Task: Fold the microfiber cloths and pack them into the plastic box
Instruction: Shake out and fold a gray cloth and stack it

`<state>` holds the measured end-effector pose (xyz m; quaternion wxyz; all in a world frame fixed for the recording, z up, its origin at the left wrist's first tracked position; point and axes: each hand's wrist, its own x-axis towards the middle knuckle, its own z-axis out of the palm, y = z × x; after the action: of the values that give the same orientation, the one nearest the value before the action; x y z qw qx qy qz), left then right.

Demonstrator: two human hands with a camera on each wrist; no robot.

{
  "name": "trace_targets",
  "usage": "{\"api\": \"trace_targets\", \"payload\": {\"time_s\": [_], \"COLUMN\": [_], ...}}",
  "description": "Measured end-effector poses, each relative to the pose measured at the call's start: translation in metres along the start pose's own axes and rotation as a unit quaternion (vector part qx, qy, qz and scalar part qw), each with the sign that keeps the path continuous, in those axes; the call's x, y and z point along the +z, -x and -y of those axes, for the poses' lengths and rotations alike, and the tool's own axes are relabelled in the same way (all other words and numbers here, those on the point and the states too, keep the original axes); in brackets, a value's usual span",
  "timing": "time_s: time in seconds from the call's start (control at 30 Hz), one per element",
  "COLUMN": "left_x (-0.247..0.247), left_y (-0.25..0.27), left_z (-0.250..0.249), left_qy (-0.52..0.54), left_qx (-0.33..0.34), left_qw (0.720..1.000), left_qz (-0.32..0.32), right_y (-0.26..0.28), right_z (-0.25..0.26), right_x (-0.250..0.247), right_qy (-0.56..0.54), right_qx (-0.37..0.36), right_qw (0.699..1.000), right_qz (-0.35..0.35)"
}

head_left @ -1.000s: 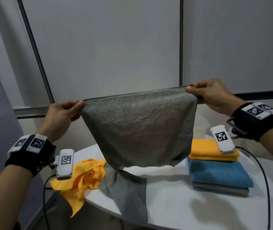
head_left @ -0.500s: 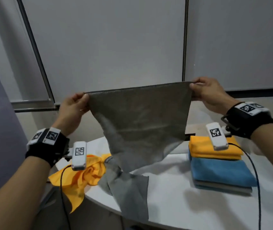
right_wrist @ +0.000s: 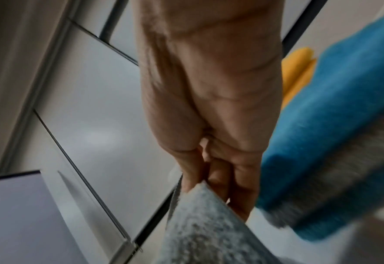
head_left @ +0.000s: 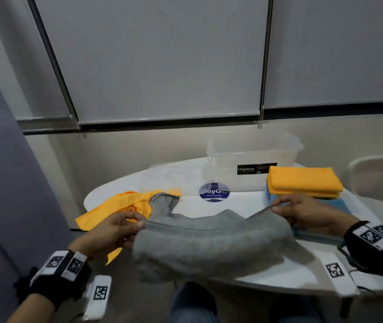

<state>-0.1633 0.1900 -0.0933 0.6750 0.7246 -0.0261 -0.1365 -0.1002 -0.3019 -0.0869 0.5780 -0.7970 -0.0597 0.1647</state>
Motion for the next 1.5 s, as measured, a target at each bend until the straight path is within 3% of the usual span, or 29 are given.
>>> {"api": "trace_targets", "payload": {"time_s": [0.17,0.4,0.53,0.77,0.87,1.0,1.13,1.2,1.33,1.43,1.5], "left_x": [0.015,0.013,0.011,0.009,0.002,0.002,0.008,0.007,0.013,0.016,0.015], "left_y": [-0.005,-0.029,-0.042,-0.064,-0.073,-0.081,-0.084,-0.083,-0.072,-0.064,-0.065], "left_z": [0.019,0.031,0.047,0.07,0.078,0.083,0.081,0.079,0.066,0.058,0.054], "left_qy": [-0.031,-0.051,-0.101,-0.226,-0.298,-0.393,-0.417,-0.41,-0.329,-0.333,-0.31], "left_qx": [-0.039,-0.022,-0.036,-0.05,-0.042,-0.064,-0.074,-0.085,-0.142,-0.169,-0.161], "left_qw": [0.999,0.978,0.963,0.94,0.917,0.881,0.867,0.869,0.907,0.912,0.919], "left_qz": [-0.013,-0.203,-0.248,-0.252,-0.261,-0.255,-0.261,-0.263,-0.22,-0.173,-0.185], "right_y": [-0.021,-0.063,-0.083,-0.103,-0.11,-0.115,-0.115,-0.116,-0.116,-0.117,-0.117], "right_z": [-0.031,-0.033,-0.042,-0.04,-0.041,-0.046,-0.048,-0.043,-0.029,-0.015,-0.003], "right_x": [0.033,0.067,0.083,0.09,0.088,0.088,0.093,0.094,0.091,0.09,0.091], "right_qy": [0.05,0.131,0.212,0.304,0.325,0.348,0.366,0.372,0.367,0.371,0.355], "right_qx": [0.036,-0.003,-0.017,0.049,0.071,0.077,0.07,0.072,0.085,0.058,0.023], "right_qw": [0.996,0.972,0.95,0.922,0.915,0.905,0.898,0.896,0.903,0.905,0.913], "right_qz": [-0.064,-0.197,-0.227,-0.233,-0.229,-0.23,-0.235,-0.229,-0.208,-0.201,-0.198]}}
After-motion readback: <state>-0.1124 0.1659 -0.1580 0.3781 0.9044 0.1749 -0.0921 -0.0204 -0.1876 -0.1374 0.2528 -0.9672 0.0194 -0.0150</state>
